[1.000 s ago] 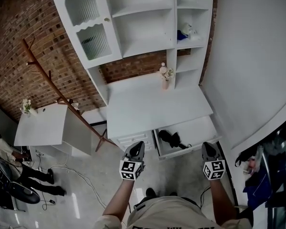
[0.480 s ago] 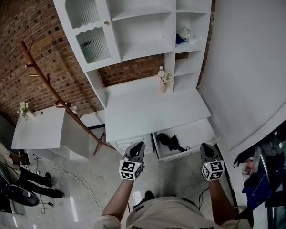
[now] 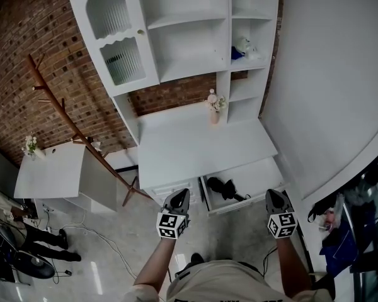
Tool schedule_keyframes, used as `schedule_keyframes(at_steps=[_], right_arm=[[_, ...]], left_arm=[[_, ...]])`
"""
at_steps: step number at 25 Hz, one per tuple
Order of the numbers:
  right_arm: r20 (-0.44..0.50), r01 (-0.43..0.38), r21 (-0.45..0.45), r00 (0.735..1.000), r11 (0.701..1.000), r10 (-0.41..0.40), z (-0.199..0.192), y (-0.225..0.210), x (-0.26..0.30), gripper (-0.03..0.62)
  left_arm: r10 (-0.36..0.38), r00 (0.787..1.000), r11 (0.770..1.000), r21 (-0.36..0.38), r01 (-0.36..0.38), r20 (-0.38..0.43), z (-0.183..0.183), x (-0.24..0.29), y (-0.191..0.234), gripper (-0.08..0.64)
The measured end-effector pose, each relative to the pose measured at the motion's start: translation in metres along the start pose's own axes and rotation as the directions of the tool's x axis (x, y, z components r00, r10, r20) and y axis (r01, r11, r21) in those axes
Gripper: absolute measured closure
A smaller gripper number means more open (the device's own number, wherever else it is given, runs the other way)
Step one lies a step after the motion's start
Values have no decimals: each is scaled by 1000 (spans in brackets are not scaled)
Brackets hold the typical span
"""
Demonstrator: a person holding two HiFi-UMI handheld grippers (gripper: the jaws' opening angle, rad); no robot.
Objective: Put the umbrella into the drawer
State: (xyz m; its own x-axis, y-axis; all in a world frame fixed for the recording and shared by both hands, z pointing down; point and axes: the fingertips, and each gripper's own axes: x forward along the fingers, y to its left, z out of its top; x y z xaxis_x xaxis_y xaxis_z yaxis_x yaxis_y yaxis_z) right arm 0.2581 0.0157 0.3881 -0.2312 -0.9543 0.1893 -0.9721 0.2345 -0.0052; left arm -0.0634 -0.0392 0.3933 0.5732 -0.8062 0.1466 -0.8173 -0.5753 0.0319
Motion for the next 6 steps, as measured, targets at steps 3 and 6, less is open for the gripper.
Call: schedule_keyframes(at_steps=[3,6], right_arm=[[2,-3,0,1000,1000,3,1,1,1,563],[5,-5,-2,1000,1000,5,2,3,3,563]], left_arm=[[-1,999,1000,16,1,34,2,3,1,535],[-2,999,1000,22,1,53,5,3,4,535]])
